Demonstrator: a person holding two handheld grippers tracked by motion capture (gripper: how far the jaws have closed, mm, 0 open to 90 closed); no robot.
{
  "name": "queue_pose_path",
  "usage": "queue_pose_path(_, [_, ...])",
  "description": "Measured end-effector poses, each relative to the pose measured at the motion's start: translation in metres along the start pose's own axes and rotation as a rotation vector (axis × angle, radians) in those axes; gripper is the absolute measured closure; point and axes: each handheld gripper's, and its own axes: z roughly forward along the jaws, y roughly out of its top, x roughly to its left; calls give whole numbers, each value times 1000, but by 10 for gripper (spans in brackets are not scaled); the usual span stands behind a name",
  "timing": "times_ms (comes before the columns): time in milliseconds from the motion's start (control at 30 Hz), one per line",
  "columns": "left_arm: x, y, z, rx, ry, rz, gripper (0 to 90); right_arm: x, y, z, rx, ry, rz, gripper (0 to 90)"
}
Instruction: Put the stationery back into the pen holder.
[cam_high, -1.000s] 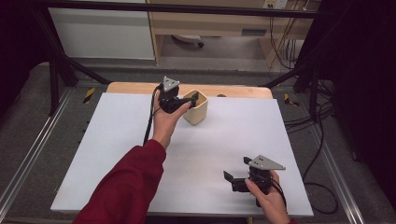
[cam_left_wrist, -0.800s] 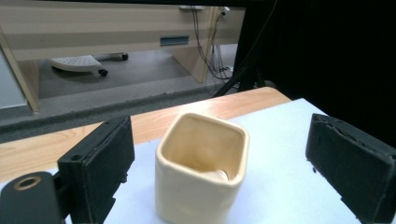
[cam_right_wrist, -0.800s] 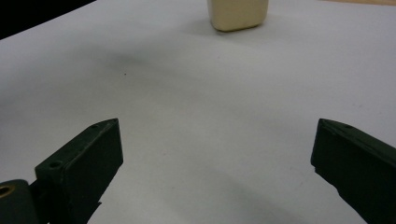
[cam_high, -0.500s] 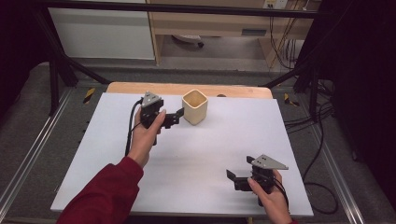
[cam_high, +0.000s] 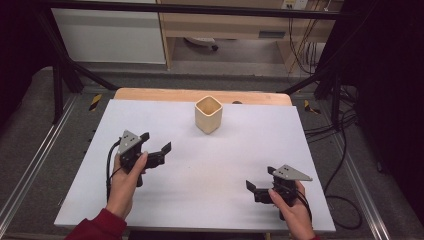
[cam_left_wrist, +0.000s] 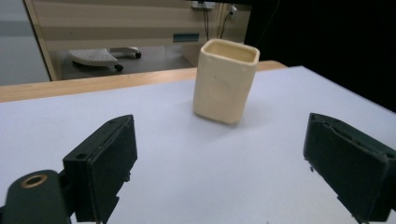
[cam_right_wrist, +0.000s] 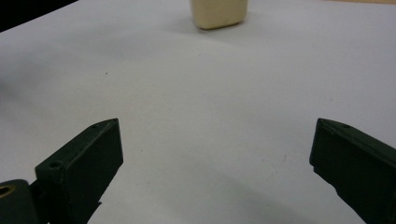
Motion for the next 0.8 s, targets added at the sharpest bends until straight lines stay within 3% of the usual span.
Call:
queue_pose_path(67, [-1,-5,-10,-11,7,11,98,-2,0,0,1,-4,-1,31])
queue_pose_path(133, [-3,-10,-19,16,14,42,97,-4,0,-1,-3,-14,-1,34])
queue_pose_path(267, [-5,-20,-30,27,-5,18,92,-7,-1,-2,-2,-27,-7,36])
queue_pose_path(400, [-3,-30,-39,40,14,38,92,-8,-1,-1,20,-78,-73,37])
queue_pose_path(633, [3,-51,-49,56,37,39,92,-16,-4,6,58,-123,-34,37])
queue_pose_path(800, [6,-61,-47,81,28,-20,93,-24,-8,22,122,-187,-14,39])
